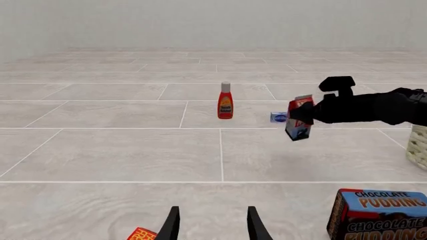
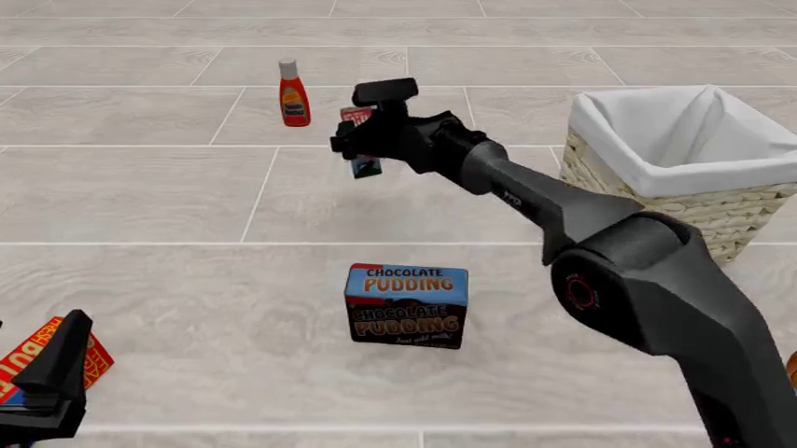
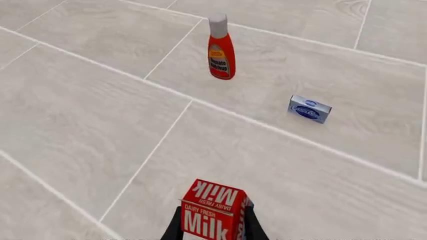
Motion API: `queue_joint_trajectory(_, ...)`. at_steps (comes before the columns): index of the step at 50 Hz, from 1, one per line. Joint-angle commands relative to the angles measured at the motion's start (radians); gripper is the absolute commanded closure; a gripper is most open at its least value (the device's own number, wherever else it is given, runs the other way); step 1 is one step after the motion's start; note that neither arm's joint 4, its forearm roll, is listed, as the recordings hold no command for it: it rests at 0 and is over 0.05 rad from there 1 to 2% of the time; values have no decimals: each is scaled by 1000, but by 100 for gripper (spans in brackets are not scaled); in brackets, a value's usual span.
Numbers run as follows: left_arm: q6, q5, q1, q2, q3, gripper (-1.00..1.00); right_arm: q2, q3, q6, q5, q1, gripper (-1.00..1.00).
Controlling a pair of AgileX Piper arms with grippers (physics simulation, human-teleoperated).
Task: Pick the milk and place it in the basket.
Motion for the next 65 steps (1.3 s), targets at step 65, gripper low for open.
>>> queue_joint_trajectory(65, 0, 7, 0, -7, 0, -100, -849, 822, -31, -293, -144, 100)
